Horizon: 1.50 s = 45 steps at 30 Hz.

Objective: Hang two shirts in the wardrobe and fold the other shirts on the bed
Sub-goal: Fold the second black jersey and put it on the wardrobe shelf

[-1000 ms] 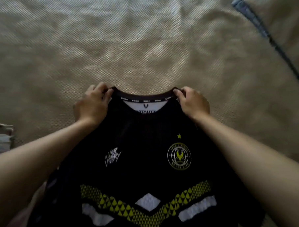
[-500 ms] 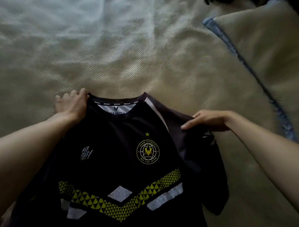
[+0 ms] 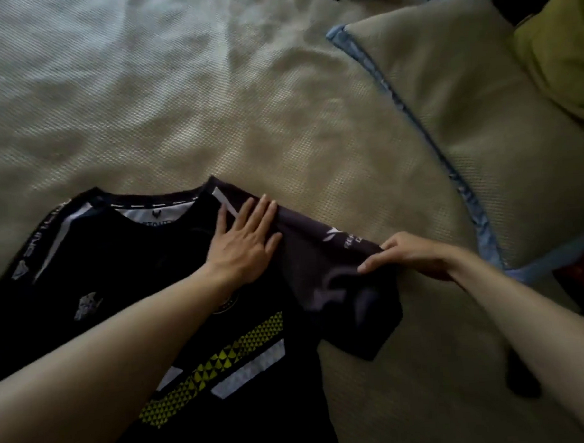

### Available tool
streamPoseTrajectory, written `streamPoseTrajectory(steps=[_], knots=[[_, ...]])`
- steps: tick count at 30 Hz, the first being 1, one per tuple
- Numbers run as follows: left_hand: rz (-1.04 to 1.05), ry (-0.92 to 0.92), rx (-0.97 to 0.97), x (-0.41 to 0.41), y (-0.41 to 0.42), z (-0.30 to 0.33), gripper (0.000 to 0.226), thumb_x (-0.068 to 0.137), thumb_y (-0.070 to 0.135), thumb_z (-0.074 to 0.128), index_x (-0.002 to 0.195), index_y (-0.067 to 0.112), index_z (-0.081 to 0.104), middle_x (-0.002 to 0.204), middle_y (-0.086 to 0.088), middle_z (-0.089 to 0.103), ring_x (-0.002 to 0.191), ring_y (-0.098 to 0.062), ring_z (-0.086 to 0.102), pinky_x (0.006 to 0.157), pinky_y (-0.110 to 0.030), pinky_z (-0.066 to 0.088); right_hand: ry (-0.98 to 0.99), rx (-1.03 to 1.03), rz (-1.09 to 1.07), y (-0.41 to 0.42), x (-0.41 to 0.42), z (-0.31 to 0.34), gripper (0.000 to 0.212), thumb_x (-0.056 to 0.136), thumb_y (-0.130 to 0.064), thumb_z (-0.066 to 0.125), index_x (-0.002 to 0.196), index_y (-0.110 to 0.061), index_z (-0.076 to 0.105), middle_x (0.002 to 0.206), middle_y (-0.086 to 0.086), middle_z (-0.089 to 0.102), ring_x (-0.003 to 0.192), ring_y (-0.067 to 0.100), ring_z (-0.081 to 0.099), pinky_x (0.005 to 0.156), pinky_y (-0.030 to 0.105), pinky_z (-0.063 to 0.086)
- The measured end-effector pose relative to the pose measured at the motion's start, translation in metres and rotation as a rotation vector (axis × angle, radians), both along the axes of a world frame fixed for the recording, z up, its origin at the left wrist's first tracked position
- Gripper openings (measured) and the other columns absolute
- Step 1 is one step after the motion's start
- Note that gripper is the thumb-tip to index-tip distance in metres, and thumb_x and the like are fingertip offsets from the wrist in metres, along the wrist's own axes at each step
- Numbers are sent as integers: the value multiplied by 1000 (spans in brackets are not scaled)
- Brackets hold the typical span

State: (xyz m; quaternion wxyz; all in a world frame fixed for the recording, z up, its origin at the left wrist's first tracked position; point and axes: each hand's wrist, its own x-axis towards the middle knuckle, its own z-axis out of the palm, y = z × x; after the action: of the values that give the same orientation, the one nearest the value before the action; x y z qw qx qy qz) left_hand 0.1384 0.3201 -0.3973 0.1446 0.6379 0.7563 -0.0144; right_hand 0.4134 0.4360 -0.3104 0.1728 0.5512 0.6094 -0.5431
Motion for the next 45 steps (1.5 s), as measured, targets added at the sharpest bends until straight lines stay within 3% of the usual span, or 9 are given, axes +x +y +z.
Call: streamPoseTrajectory(steps=[9, 15, 19, 25, 29, 32, 36, 40, 45], knots=[[-46, -1, -19, 1, 0, 8, 68, 102, 58, 12, 159, 29, -8, 167, 12, -12, 154, -11, -12, 123, -52, -10, -3, 36, -335, -16, 64, -5, 32, 79, -13, 82, 103, 4, 70, 69, 12, 72, 52, 16, 65, 45, 22, 49], [4, -52, 74, -19, -92, 38, 68, 101, 49, 17, 161, 21, 1, 168, 6, -6, 155, -11, -6, 126, -50, -2, -275, 400, -240, -28, 56, -18, 42, 76, -36, 83, 73, -16, 46, 71, 5, 56, 60, 18, 50, 55, 33, 39], [384, 27, 97, -91, -188, 55, 67, 91, 35, 50, 151, 8, 37, 160, -11, 34, 145, -30, 37, 116, -56, 26, -197, 636, -33, -71, 3, -9, 37, 82, -36, 73, 70, -21, 42, 65, -2, 56, 61, 19, 53, 59, 35, 42], [1188, -293, -81, -201, -288, 64, 73, 75, 40, 83, 129, 2, 53, 120, -21, 62, 112, -39, 60, 97, -48, 47, 56, 314, 239, -155, -116, -19, 20, 78, -45, 67, 81, -29, 54, 69, -3, 72, 60, 15, 69, 68, 41, 59], [1029, -579, -85, -215, -310, 57, 17, 89, 22, 75, 90, 6, 70, 81, -8, 72, 80, -21, 70, 70, -24, 50, 133, 243, 311, -193, -192, -23, 16, 79, -39, 61, 90, -31, 52, 73, -2, 74, 57, 15, 71, 71, 44, 61], [991, -654, 59, -221, -309, 68, 25, 102, 23, 56, 84, 10, 66, 74, -3, 64, 68, -9, 56, 57, -14, 42, 219, 211, 349, -217, -246, -14, 11, 87, -27, 60, 96, -26, 54, 73, -1, 75, 56, 14, 72, 68, 44, 62], [1091, -702, 166, -244, -298, 78, 24, 107, 24, 42, 94, 11, 59, 99, -15, 64, 94, -18, 54, 79, -27, 37, 355, 143, 370, -253, -315, -7, 19, 84, -27, 63, 102, -27, 56, 83, 0, 74, 62, 17, 73, 71, 48, 62], [1062, -680, 196, -258, -283, 98, 31, 106, 24, 45, 93, 5, 64, 93, -18, 63, 80, -18, 55, 63, -26, 38, 475, 111, 348, -289, -373, -3, 47, 80, -37, 71, 120, -38, 48, 92, -4, 71, 82, 18, 72, 87, 43, 59], [990, -764, -169, -290, -266, 147, 28, 81, 35, 78, 84, 7, 76, 71, -9, 73, 49, -12, 66, 44, -20, 50, 412, 166, 399, -307, -406, -6, 84, 81, -40, 70, 148, -42, 20, 120, 4, 67, 109, 21, 65, 99, 34, 49]])
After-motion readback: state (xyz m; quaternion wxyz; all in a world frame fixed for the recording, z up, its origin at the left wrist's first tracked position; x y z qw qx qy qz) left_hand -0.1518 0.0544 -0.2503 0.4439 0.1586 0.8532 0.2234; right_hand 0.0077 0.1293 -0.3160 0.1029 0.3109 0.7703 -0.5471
